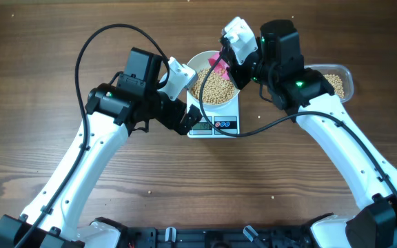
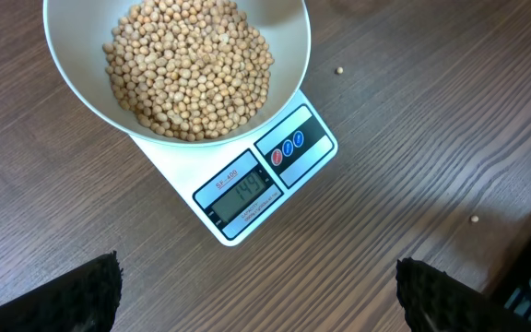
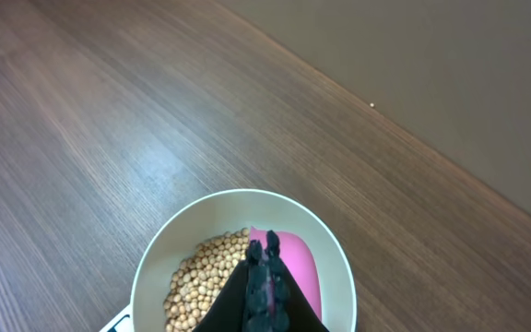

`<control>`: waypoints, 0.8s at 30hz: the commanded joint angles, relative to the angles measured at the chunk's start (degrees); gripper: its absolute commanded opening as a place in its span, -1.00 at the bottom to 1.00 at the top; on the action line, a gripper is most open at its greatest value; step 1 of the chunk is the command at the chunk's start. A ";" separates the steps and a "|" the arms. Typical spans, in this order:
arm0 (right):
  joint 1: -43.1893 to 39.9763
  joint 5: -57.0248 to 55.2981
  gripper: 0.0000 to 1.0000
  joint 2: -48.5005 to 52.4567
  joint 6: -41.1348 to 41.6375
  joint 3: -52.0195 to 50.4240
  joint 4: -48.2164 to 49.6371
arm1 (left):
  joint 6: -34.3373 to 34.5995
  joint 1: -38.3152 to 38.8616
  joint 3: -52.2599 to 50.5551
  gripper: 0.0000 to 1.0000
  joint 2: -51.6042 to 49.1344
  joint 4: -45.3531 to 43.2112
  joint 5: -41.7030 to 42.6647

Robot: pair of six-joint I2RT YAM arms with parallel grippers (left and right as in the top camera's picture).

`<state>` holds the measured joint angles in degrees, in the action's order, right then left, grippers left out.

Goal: Scoop item into bowl and weigh 150g on scale
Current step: 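Tilt the scoop with the right gripper to trickle soybeans into bowl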

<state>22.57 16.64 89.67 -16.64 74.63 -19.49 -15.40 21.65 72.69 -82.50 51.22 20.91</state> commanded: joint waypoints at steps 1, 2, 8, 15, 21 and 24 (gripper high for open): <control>0.15 1.33 -0.91 -1.01 0.28 1.27 0.09 | -0.90 0.04 0.61 1.00 0.22 -0.11 0.50; 0.15 1.33 -0.91 -1.01 0.28 1.27 0.17 | -0.90 0.04 0.61 1.00 0.22 -0.11 0.50; -1.86 3.87 -0.91 -1.01 9.68 1.27 -0.79 | -0.90 0.04 0.61 1.00 0.22 -0.11 0.50; -3.54 6.34 -0.91 -1.01 13.05 1.27 -0.68 | -0.90 0.04 0.61 1.00 0.22 -0.09 0.50; -3.54 6.32 -0.92 -1.01 16.87 1.27 -0.11 | -0.90 0.04 0.61 1.00 0.22 -0.09 0.50; -3.54 6.32 -0.92 -1.01 17.35 1.27 0.76 | -0.90 0.04 0.61 1.00 0.22 -0.11 0.50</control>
<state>19.18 21.67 89.67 -1.06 74.63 -19.64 -15.40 21.65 72.69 -82.50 51.20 20.91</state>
